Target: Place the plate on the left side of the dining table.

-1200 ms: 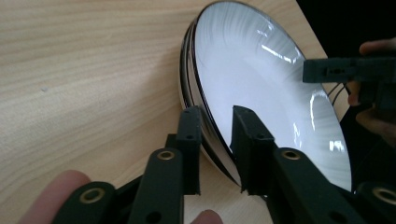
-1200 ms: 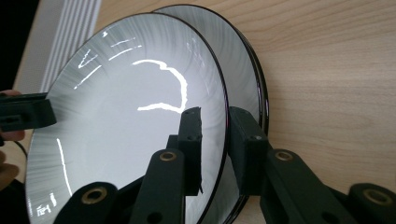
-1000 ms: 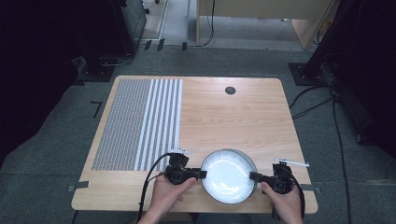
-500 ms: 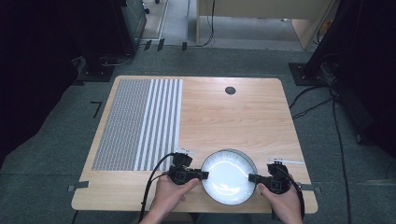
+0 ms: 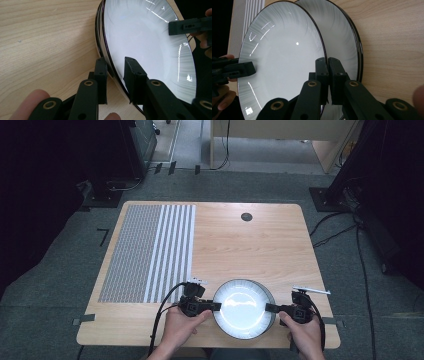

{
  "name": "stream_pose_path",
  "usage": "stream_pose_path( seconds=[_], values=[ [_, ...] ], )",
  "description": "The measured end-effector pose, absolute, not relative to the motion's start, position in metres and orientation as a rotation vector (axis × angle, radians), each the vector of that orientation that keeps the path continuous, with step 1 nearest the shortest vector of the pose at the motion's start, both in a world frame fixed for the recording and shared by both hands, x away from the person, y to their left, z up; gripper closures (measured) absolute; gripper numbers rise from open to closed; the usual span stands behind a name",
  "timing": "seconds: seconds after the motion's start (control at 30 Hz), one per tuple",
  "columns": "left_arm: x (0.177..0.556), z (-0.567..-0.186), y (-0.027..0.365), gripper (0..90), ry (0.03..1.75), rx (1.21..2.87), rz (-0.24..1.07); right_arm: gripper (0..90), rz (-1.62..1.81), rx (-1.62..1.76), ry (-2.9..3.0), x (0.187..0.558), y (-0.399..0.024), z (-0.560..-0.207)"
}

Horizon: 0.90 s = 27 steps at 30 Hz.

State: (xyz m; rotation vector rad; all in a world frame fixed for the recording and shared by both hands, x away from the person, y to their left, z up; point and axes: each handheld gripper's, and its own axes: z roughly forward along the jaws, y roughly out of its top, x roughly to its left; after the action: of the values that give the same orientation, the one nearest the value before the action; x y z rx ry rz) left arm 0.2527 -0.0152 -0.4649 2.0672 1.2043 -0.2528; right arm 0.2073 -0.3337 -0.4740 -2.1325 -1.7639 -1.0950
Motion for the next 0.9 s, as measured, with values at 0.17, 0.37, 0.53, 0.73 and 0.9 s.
stream_pose_path(
  seconds=[0.17,0.37,0.53,0.73,0.9],
  values=[
    [0.254,-0.463,-0.010,74.4,1.219,2.062,-0.251,87.7,-1.087,-2.126,-1.768,0.210,-0.330,-0.473],
    [0.256,-0.459,-0.006,74.8,1.218,2.061,-0.239,87.7,-1.084,-2.114,-1.793,0.216,-0.324,-0.466],
    [0.259,-0.455,0.001,74.9,1.225,2.044,-0.250,87.7,-1.085,-2.107,-1.802,0.220,-0.319,-0.461],
    [0.262,-0.450,0.010,74.9,1.233,2.031,-0.242,87.4,-1.091,-2.085,-1.806,0.227,-0.313,-0.453],
    [0.265,-0.446,0.020,74.9,1.242,2.018,-0.233,87.3,-1.093,-2.066,-1.829,0.236,-0.302,-0.446]
  ],
)
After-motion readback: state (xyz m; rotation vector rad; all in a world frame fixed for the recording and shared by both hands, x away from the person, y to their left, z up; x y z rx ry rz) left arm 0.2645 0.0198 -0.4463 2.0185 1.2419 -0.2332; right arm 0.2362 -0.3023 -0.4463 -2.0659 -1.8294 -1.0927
